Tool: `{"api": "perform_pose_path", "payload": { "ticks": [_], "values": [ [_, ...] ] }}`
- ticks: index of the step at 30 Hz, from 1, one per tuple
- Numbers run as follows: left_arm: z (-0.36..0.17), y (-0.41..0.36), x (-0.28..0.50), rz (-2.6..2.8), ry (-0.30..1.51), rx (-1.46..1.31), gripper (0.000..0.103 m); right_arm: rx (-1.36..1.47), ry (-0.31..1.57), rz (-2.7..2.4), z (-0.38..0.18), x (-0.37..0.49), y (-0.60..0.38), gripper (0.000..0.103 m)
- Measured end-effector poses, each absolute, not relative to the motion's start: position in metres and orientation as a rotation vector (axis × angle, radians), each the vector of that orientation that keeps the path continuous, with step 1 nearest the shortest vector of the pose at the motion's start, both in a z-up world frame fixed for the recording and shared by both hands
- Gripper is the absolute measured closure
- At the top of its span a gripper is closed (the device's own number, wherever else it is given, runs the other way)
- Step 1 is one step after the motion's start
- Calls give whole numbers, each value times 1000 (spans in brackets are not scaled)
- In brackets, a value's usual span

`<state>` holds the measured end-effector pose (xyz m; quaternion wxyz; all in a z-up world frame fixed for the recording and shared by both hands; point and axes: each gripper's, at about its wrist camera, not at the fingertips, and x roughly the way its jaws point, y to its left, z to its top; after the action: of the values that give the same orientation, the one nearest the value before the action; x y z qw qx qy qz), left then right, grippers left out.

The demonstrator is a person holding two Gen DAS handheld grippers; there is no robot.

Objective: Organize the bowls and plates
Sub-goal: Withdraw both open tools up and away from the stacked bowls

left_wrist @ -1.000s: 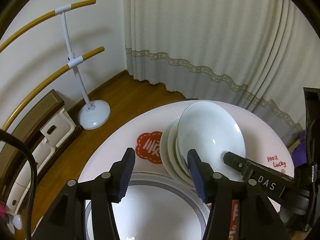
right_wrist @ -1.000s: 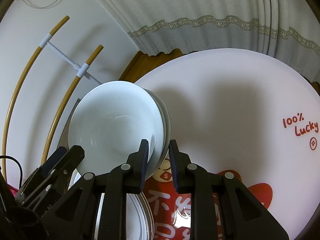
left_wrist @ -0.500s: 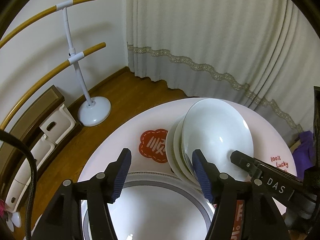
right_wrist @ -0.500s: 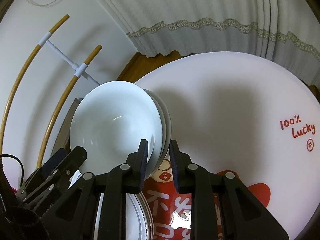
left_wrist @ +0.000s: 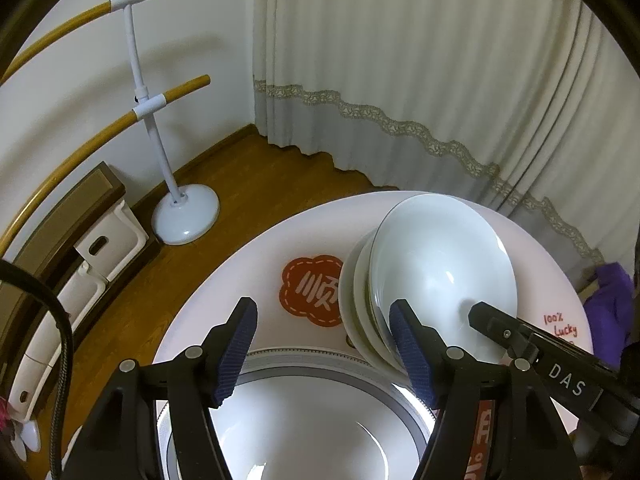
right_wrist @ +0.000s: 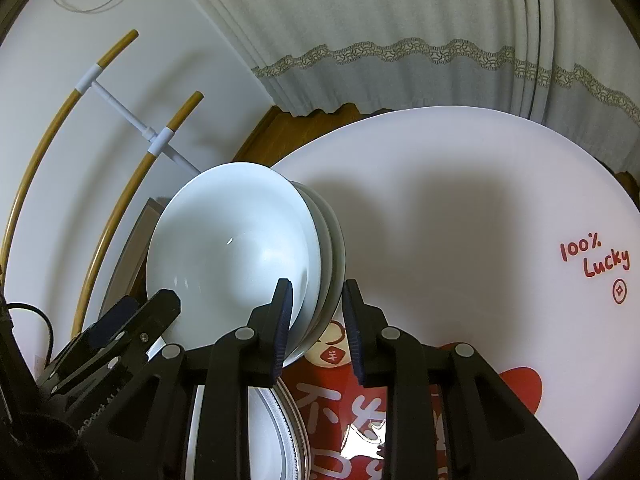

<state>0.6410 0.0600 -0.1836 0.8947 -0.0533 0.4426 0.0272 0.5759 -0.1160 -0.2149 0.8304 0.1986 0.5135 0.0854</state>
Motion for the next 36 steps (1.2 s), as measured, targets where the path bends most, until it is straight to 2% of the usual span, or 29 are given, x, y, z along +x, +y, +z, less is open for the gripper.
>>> {"api": "perform_pose_path", "payload": {
  "ticks": [11,15,21,25,36],
  "values": [
    [-189,54,651,48,936,-77,39,412,1088,169,-214,577,-118,74],
    [-190,54,655,41,948,-71,39,417,1089,161,-215,577,-120,66],
    [-191,53,656,34,953,-59,39,417,1090,160,-215,577,-119,65],
    [-189,55,655,26,957,-58,39,415,1086,153,-213,576,-120,58],
    [-177,54,645,4,943,-34,39,395,1094,139,-206,574,-117,57]
  ]
}}
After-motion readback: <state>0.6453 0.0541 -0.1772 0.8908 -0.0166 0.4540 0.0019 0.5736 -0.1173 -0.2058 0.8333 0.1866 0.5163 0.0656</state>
